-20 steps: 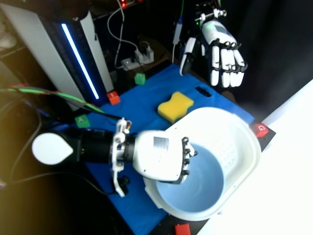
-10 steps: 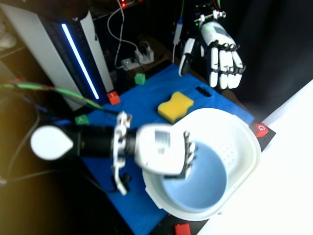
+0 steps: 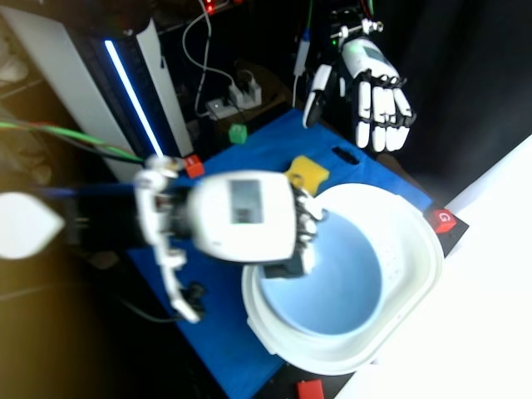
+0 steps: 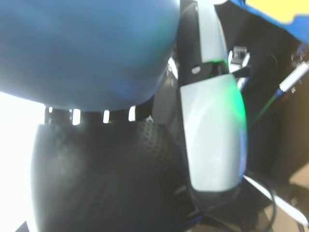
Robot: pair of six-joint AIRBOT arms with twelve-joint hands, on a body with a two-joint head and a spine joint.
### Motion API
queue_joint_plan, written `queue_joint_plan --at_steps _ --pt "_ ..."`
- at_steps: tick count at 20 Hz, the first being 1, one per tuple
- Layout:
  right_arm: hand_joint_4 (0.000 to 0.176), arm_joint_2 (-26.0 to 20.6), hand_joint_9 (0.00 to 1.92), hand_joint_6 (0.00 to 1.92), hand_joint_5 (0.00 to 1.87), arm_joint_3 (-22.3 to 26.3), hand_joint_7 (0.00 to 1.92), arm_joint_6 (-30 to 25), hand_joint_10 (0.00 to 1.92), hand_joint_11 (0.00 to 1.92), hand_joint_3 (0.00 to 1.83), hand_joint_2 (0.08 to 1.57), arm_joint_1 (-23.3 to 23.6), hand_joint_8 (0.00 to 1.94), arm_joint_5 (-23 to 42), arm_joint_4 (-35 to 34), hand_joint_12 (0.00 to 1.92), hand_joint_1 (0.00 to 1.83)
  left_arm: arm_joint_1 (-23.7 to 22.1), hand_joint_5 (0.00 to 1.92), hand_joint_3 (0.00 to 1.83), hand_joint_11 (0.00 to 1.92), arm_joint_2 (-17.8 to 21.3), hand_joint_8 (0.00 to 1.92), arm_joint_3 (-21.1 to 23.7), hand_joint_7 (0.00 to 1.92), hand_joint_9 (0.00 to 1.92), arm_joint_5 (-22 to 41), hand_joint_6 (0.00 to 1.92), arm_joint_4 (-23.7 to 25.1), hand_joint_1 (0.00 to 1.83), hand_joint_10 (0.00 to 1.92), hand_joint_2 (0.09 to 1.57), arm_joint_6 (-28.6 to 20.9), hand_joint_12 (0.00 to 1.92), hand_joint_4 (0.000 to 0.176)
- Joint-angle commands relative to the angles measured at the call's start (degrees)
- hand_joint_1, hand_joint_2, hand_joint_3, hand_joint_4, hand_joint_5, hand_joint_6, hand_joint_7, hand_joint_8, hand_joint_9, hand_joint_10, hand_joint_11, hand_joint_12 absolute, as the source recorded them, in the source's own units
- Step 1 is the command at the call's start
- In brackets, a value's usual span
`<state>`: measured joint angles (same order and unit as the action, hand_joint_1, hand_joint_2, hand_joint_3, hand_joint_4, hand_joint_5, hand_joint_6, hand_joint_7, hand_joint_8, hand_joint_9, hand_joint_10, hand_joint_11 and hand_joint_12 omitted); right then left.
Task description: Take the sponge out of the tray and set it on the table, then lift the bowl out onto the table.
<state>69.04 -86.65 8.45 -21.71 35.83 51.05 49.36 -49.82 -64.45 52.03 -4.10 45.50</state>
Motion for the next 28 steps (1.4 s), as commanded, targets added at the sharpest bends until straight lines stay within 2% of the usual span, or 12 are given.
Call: queue_joint_plan --at_steps 1,5,7,13,15,19,20,21,22,24,27,28 --pt "0.000 -0.5 1.25 1.07 0.91 0.7 1.17 0.1 1.82 1.29 0.00 1.15 0.9 1.31 5.7 -2.9 1.92 1.15 -0.2 0.37 0.00 0.00 0.4 0.00 0.1 0.33 0.28 7.6 0.00 -1.0 0.75 0.00 0.93 -0.3 0.76 0.095" --pt "0.000 -5.9 1.24 1.11 0.75 6.5 1.04 0.9 0.52 0.90 0.00 1.16 0.0 1.08 11.7 -3.0 1.29 1.25 1.6 0.36 0.00 0.00 1.7 0.00 1.1 0.33 0.27 10.1 0.00 -2.9 0.73 0.00 0.96 -0.3 0.69 0.089" --pt "0.000 -7.9 1.21 1.13 0.86 9.5 0.95 0.9 1.14 1.09 0.00 1.16 -2.3 1.14 14.3 -2.9 1.53 1.22 2.5 0.37 0.00 0.00 2.2 0.00 1.5 0.34 0.28 11.1 0.00 -3.8 0.74 0.00 0.96 -0.3 0.69 0.088" --pt "0.000 -10.1 0.86 1.38 0.67 15.0 1.08 0.9 1.09 0.82 0.00 1.15 -12.5 0.91 19.5 -4.1 0.96 1.37 3.4 0.39 0.00 0.00 2.6 0.00 1.9 0.34 0.28 12.4 0.00 -4.6 0.72 0.01 0.94 -0.3 0.66 0.083" --pt "0.000 -9.3 1.03 1.38 0.67 15.1 1.05 0.9 0.25 0.78 0.00 1.18 -16.3 0.92 19.9 -5.7 0.98 1.25 3.5 0.39 0.00 0.00 2.6 0.00 1.9 0.35 0.28 12.3 0.00 -4.6 0.72 0.01 0.94 -0.3 0.67 0.077" --pt "0.000 -6.5 1.05 1.41 0.67 13.0 0.99 -1.5 0.01 0.66 0.00 1.20 -20.1 1.01 19.7 -6.6 0.96 1.22 3.5 0.38 0.00 0.00 2.6 0.00 2.0 0.34 0.28 12.4 0.00 -4.7 0.71 0.00 0.93 -0.3 0.66 0.069" --pt "0.000 -6.0 0.88 1.35 0.68 12.1 1.02 -1.9 1.02 0.69 0.01 1.16 -20.9 0.94 19.3 -7.3 0.92 1.33 3.5 0.38 0.00 0.00 2.6 0.00 2.1 0.34 0.28 12.4 0.00 -4.7 0.71 0.00 0.93 -0.3 0.66 0.077" --pt "0.000 -5.3 0.80 1.40 0.65 10.9 0.97 -2.9 1.28 0.68 0.00 1.19 -21.5 1.01 18.9 -7.7 0.93 1.35 3.5 0.39 0.00 0.00 2.6 0.00 2.1 0.35 0.29 12.4 0.00 -4.7 0.71 0.01 0.93 -0.3 0.65 0.077" --pt "0.000 -4.2 0.84 1.40 0.62 9.0 0.98 -5.6 0.63 0.67 0.00 1.21 -22.1 1.08 18.7 -7.7 0.92 1.25 3.6 0.39 0.00 0.00 2.6 0.00 2.1 0.35 0.30 12.4 0.00 -4.7 0.71 0.01 0.93 -0.3 0.68 0.081" --pt "0.000 -3.9 0.72 1.39 0.58 8.2 0.98 -6.7 1.31 0.72 0.00 1.21 -22.3 1.12 18.7 -7.7 0.90 1.34 3.6 0.39 0.00 0.00 2.6 0.00 2.1 0.36 0.32 12.4 0.00 -4.7 0.72 0.01 0.92 -0.3 0.76 0.099" --pt "0.000 -4.0 0.79 1.36 0.64 8.1 1.00 -6.7 1.12 0.64 0.00 1.19 -22.3 1.08 18.7 -7.5 0.90 1.34 3.6 0.39 0.00 0.00 2.6 0.00 2.1 0.36 0.32 12.3 0.00 -4.7 0.70 0.00 0.92 -0.3 0.79 0.102" --pt "0.000 -4.0 0.79 1.44 0.63 8.2 0.94 -6.7 0.56 0.55 0.00 1.22 -22.3 1.11 18.7 -7.4 0.86 1.22 3.6 0.39 0.00 0.00 2.6 0.00 2.1 0.37 0.32 12.3 0.00 -4.7 0.72 0.00 0.92 -0.3 0.79 0.101"
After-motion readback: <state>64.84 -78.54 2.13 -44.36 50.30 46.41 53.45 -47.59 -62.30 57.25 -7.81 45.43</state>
